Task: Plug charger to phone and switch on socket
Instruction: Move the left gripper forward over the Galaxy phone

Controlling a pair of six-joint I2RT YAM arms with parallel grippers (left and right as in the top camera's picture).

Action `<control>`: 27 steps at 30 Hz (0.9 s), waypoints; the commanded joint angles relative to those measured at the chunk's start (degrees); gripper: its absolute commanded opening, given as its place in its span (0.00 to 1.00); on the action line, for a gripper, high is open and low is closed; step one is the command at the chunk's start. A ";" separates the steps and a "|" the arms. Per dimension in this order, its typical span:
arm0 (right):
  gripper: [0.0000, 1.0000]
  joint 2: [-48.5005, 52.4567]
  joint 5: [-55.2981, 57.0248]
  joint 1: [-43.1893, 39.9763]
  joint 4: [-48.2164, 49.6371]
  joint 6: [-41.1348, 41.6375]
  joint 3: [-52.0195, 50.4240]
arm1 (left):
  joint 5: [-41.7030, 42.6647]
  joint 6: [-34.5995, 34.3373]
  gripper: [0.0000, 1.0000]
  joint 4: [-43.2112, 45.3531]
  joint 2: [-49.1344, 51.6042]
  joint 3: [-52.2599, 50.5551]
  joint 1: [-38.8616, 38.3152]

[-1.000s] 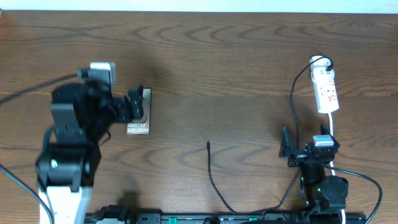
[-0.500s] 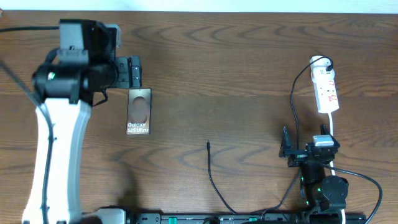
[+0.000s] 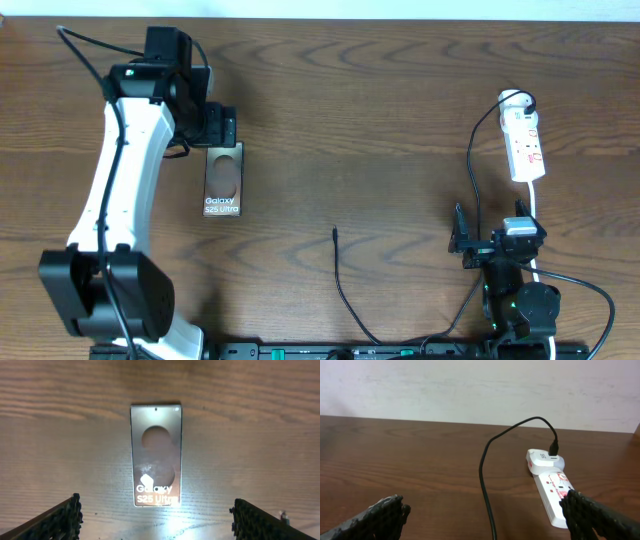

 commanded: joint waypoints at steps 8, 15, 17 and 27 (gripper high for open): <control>0.99 -0.33 0.48 0.66 -0.24 -0.70 -0.09 | -0.50 0.94 0.99 -0.96 3.74 0.55 -0.22; 0.99 -0.33 0.48 0.66 -0.24 -0.70 -0.09 | -0.50 0.94 0.99 -0.92 3.74 0.15 -0.22; 0.99 -0.33 0.48 0.66 -0.24 -0.70 -0.09 | -0.50 0.94 0.98 -0.39 3.74 -0.68 -0.22; 0.99 -0.33 0.46 0.66 -0.24 -0.68 -0.09 | -0.48 0.52 0.99 4.66 3.74 -8.66 -0.22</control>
